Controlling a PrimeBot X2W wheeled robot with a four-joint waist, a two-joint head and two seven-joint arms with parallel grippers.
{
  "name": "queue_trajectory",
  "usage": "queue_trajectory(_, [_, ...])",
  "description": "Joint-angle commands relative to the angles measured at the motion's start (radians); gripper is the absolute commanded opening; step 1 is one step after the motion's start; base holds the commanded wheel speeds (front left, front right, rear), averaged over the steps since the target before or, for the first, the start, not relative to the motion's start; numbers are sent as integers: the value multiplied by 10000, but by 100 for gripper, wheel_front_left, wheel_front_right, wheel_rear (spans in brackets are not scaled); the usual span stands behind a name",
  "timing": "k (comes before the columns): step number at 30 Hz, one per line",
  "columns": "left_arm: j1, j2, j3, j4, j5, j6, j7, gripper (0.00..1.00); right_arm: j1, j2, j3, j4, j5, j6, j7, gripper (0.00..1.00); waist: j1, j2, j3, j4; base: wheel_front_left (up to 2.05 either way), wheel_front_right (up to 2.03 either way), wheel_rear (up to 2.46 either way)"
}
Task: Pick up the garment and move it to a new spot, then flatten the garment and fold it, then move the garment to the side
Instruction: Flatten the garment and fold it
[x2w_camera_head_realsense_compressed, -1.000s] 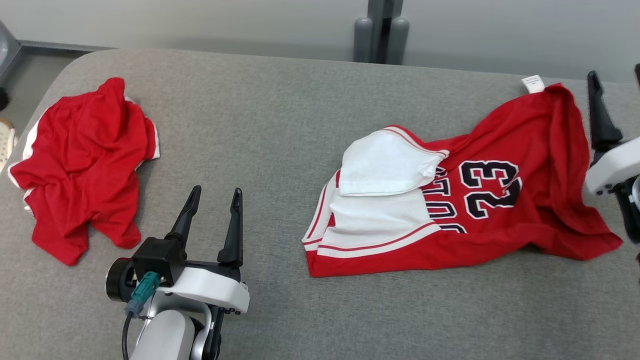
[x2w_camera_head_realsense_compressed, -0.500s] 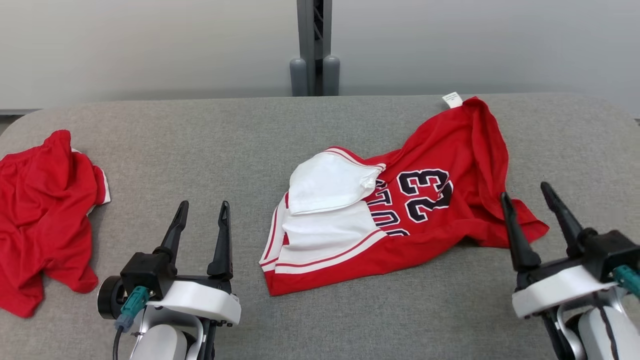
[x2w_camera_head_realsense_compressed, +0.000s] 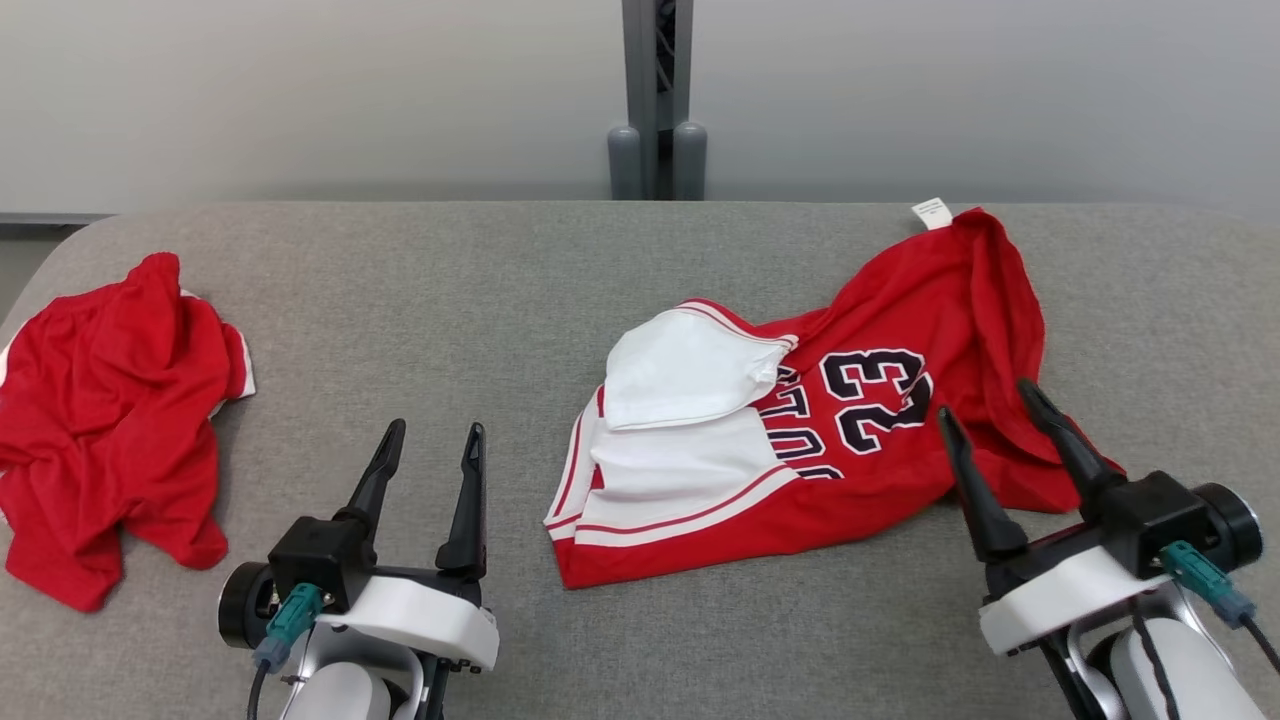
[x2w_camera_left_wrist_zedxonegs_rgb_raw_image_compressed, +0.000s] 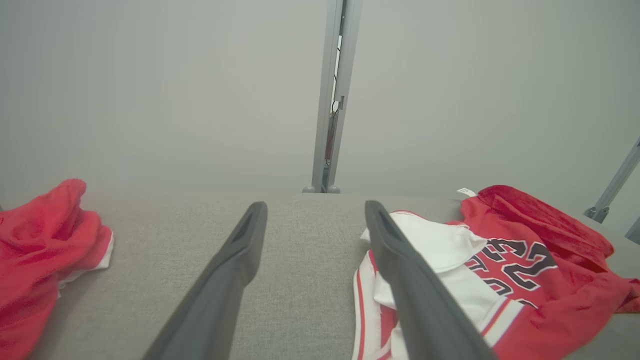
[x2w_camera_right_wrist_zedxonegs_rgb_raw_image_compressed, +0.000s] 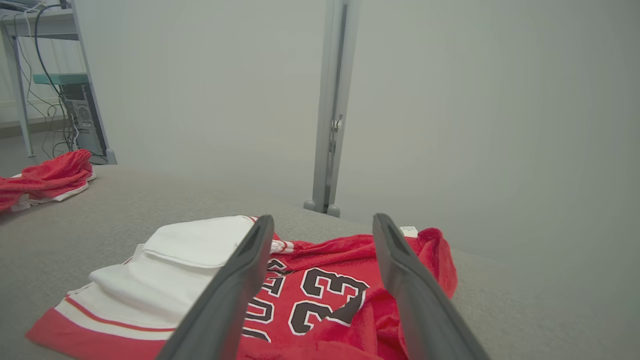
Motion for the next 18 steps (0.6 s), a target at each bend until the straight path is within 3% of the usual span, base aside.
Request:
queue_trajectory(1, [11,42,-14,55,-54,-31,-6,100,-191,-67,311,49,-91,2,-46,100,0,0,91,249,0,0,0])
queue_trajectory(10, [-303,39,-392,153,-136,-38,-6,100,-1780,-424,2669,1626,-324,0,-46,100,0,0,658,1383,0,0,0])
queue_trajectory(18, [-609,37,-738,122,-368,93,-6,100,-3423,-582,3989,3610,-457,0,-46,100,0,0,1191,2438,0,0,0])
